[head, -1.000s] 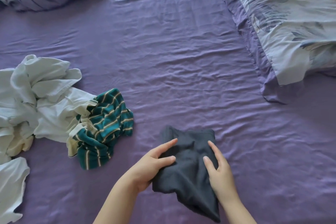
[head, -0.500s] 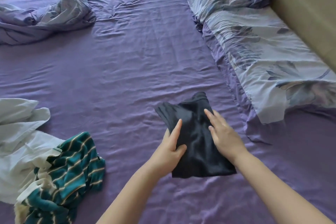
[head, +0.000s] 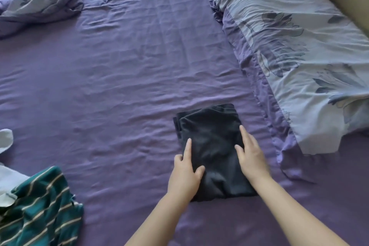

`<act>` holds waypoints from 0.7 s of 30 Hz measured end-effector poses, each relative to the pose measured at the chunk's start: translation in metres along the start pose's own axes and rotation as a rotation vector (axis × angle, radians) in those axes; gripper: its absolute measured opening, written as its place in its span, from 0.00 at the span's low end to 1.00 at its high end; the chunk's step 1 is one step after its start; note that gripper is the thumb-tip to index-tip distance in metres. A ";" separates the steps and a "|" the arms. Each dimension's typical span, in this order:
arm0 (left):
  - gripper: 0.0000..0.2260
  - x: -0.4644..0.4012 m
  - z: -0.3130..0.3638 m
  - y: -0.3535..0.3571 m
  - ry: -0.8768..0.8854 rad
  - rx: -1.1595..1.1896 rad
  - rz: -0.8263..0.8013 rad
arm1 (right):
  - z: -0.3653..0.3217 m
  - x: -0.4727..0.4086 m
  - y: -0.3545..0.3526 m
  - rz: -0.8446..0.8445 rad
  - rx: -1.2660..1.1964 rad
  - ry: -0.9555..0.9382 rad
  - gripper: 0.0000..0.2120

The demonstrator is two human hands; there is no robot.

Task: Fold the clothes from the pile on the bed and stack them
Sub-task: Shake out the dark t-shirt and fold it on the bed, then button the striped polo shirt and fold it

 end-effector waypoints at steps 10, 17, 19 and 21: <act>0.36 -0.008 0.025 0.016 0.466 -0.670 0.373 | -0.013 -0.007 0.018 -0.135 0.532 -0.331 0.28; 0.38 -0.032 0.004 0.027 0.404 -0.683 0.301 | 0.006 -0.012 0.032 -0.247 0.598 -0.246 0.33; 0.37 -0.034 0.004 0.028 0.392 -0.695 0.270 | 0.010 -0.013 0.034 -0.256 0.613 -0.237 0.34; 0.37 -0.033 0.007 0.026 0.386 -0.705 0.233 | 0.008 -0.012 0.034 -0.288 0.624 -0.204 0.35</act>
Point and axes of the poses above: each hand's wrist, its own x-axis away from the middle knuckle, its own y-axis out of the palm, z = x × y, the point moved 5 cm from there along -x, towards the middle knuckle, and after that the axes turned 12 degrees about -y, right-handed, at the moved point
